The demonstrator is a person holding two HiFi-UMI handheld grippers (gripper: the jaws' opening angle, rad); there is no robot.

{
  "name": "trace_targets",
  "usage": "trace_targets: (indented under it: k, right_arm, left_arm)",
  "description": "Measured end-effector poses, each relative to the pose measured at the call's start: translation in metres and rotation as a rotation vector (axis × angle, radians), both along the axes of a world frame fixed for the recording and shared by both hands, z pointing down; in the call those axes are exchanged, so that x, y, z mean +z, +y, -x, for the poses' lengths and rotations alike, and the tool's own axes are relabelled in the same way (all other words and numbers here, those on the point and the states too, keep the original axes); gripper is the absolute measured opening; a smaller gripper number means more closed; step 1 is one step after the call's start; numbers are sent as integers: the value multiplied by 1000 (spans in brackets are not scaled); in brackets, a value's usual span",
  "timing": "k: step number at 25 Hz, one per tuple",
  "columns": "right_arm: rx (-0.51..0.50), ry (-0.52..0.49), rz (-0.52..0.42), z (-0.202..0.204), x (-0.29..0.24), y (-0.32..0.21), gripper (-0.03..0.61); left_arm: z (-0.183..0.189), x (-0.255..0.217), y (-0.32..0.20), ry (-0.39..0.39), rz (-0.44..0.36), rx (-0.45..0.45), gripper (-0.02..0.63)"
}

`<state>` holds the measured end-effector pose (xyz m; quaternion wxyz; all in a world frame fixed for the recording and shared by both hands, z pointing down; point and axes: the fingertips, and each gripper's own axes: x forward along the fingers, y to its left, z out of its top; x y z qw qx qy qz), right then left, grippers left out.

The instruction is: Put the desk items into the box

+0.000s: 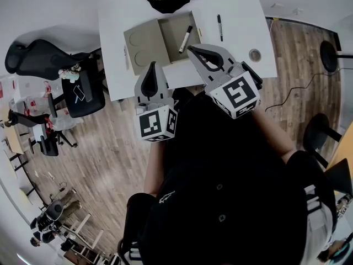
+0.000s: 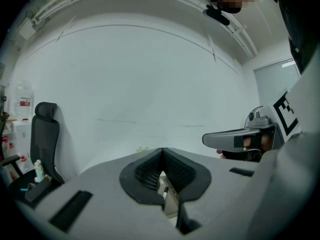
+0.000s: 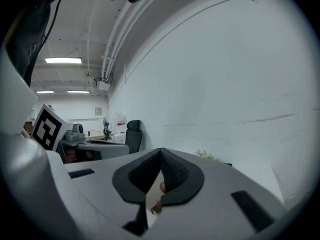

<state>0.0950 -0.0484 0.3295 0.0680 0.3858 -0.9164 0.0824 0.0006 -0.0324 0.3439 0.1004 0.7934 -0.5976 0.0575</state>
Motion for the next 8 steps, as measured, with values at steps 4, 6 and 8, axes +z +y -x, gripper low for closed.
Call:
trace_targets:
  k: [4,6,8]
  right_arm:
    - [11,-3,6,-2,1,0,-2]
    - [13,-1,7,-3,3,0,-2]
    - [14,1,11,-3,5,-1,-2]
  left_arm:
    - [-4,3,-1,-3,3,14,8]
    - [-6,5,-1,-2,5,21,8]
    - [-8,7,-1,-2,8,27,8]
